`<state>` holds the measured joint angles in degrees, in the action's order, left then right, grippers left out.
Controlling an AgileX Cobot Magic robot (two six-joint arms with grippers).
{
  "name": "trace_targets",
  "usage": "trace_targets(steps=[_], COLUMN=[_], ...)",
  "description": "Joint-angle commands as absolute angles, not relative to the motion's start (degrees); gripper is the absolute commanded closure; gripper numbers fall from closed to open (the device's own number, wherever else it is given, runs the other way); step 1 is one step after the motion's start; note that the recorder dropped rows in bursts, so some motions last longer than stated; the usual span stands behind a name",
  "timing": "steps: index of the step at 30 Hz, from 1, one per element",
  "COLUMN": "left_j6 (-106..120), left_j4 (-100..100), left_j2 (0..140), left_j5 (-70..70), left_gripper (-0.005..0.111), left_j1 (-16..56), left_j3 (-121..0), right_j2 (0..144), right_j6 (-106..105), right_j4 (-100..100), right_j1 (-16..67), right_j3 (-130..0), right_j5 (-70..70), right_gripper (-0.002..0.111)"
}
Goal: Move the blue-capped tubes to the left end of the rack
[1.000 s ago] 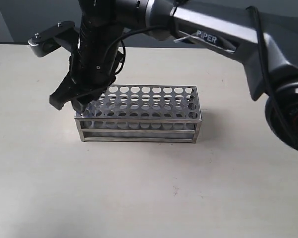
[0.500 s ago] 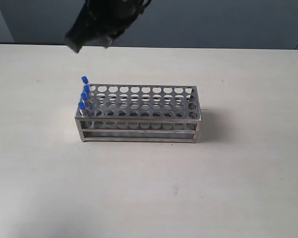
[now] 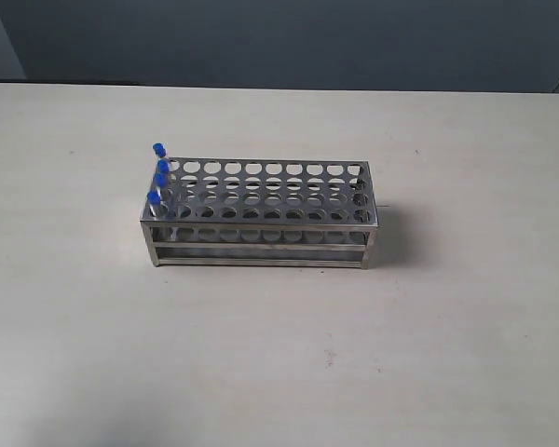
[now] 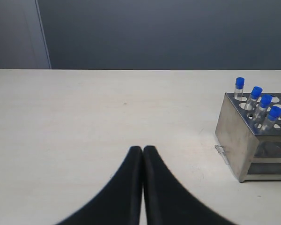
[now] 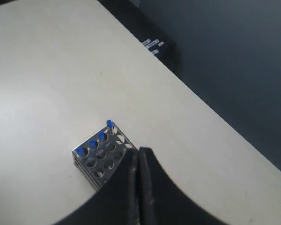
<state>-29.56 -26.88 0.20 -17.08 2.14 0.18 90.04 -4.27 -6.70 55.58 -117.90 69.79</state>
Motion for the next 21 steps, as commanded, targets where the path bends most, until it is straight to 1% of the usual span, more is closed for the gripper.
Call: trace_targets(steps=[1, 11, 16, 21], left_j6=[-29.59, -29.59, -29.59, -29.59], left_j4=[-26.83, -26.83, -26.83, -26.83], left_j2=[0.00, 0.00, 0.00, 0.00], left_j5=[-16.67, -16.67, -16.67, -16.67], left_gripper=[0.106, 0.106, 0.106, 0.106], left_j1=[2.50, 2.50, 2.50, 2.50], left_j3=[0.00, 0.00, 0.00, 0.00], right_j2=[86.35, 75.56, 72.44, 70.79], right_j6=[2.05, 2.17, 1.98, 1.44], right_j4=[-7.08, -7.19, -5.30, -10.18], right_j1=[55.41, 55.41, 55.41, 55.41], right_j3=[-117.96, -117.10, -117.10, -116.33], right_j5=[69.96, 69.96, 69.96, 69.96], right_gripper=[0.109, 0.109, 0.109, 0.109])
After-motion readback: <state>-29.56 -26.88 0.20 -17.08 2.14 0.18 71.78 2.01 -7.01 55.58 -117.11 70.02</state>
